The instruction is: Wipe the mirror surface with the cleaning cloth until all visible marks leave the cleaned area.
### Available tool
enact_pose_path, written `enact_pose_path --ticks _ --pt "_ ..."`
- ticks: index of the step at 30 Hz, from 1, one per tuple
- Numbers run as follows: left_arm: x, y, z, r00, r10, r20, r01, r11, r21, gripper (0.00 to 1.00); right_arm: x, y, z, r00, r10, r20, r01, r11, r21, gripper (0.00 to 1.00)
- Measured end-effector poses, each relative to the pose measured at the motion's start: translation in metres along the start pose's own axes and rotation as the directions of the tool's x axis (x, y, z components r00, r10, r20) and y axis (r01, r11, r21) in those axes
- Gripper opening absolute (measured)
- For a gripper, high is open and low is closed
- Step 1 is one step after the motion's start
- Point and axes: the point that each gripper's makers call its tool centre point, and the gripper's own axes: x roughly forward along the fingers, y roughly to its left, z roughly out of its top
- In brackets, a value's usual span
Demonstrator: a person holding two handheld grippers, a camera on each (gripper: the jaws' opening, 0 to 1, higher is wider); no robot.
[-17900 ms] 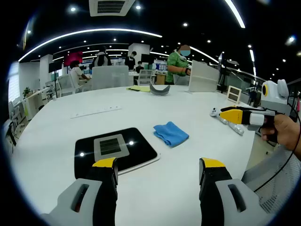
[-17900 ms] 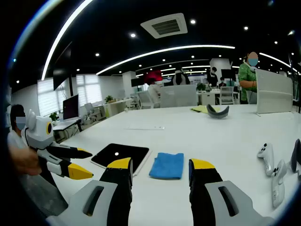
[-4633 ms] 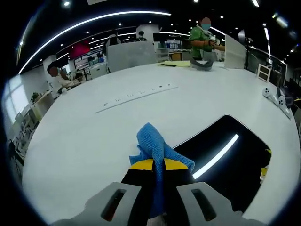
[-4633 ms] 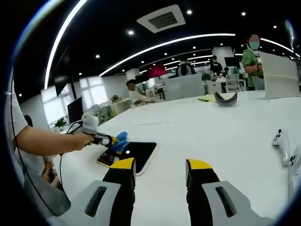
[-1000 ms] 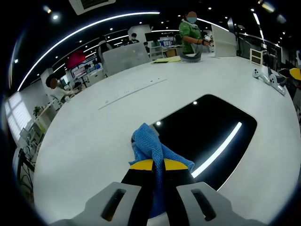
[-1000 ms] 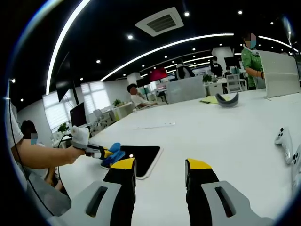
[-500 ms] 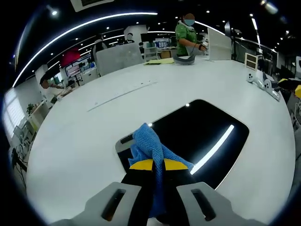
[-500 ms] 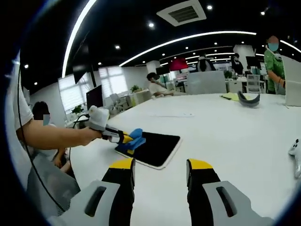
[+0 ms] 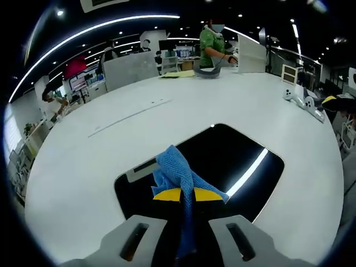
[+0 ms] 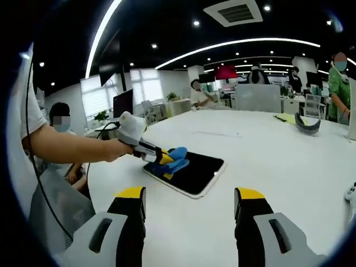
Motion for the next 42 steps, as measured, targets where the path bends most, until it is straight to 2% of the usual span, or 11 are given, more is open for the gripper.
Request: enact_pose_path --ticks 7,25,42 --pt "0.007 -0.015 0.006 0.999 -0.032 0.006 0.032 0.999 0.005 0.03 0.0 -0.006 0.007 1.0 0.018 -0.022 -0.019 1.0 -0.022 0.75" --pt "0.016 -0.03 0.014 0.997 -0.074 0.015 0.074 0.997 -0.006 0.03 0.001 -0.008 0.01 0.999 0.029 -0.016 -0.03 0.999 -0.014 0.74" --pt "0.021 -0.043 0.019 0.994 -0.103 0.026 0.104 0.994 -0.015 0.03 0.0 -0.011 0.006 0.999 0.024 -0.042 -0.025 0.999 -0.032 0.73"
